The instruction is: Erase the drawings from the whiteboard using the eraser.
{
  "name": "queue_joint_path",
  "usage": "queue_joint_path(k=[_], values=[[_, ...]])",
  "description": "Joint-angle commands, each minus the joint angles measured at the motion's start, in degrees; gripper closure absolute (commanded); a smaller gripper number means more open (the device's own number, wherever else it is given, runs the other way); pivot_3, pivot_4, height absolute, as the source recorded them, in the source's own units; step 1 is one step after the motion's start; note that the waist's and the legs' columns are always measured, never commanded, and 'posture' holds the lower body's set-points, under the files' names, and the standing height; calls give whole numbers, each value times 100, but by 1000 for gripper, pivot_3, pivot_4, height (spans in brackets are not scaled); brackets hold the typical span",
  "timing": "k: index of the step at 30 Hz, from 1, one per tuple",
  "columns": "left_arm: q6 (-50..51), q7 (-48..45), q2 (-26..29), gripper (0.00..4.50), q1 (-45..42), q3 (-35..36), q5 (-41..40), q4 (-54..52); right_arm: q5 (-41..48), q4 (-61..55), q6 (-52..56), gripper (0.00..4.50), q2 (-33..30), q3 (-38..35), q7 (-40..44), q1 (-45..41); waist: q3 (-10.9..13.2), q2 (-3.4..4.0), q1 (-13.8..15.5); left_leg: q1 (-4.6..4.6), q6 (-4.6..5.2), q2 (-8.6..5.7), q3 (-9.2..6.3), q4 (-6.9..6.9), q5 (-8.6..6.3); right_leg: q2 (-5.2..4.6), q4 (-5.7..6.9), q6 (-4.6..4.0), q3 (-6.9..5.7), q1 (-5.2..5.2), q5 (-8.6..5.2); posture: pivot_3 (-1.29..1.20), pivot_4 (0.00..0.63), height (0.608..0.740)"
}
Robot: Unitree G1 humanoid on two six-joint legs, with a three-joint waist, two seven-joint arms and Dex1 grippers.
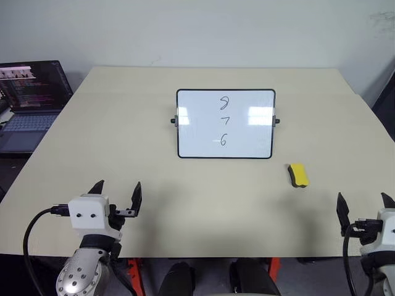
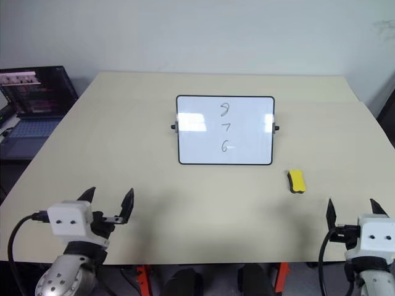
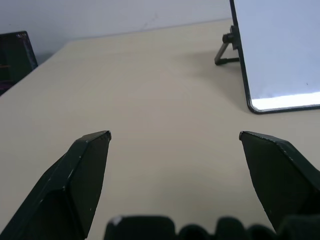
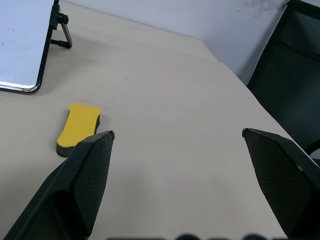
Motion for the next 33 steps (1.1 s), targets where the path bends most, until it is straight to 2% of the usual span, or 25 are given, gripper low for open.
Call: queue_joint_path(k=[1,12,17,25,33], values=[[-84,-61,53,0,-26,78,-91,-183,-43,-378,27,22,22,-172,-73,60,0,-1,0,0,0,0,0,0,0,0,0,0,0,0,0,0,150,740],[-144,-174,151,0,-53,197,-122,-38,-44,-454,97,22,204,-122,-89,262,-2,-4,0,-1,0,1,0,-1,0,1,1,-3,-1,0,-4,0,150,740],[-271,-311,232,0,-129,399,-236,203,-298,-304,16,22,406,140,-208,293,-2,-3,-1,1,-1,2,0,-1,0,1,0,-6,-2,0,-6,0,150,740],[-230,-277,288,0,-471,198,-122,458,-162,358,-174,22,483,146,-166,31,-4,-6,0,3,-1,1,-1,-2,-1,1,0,-5,-2,-2,-6,0,150,740],[-227,-309,350,0,-657,26,-69,701,-366,802,-359,22,487,489,-230,-229,-5,-5,-3,4,-1,2,0,0,-1,0,1,-4,-1,-2,-5,0,150,740]])
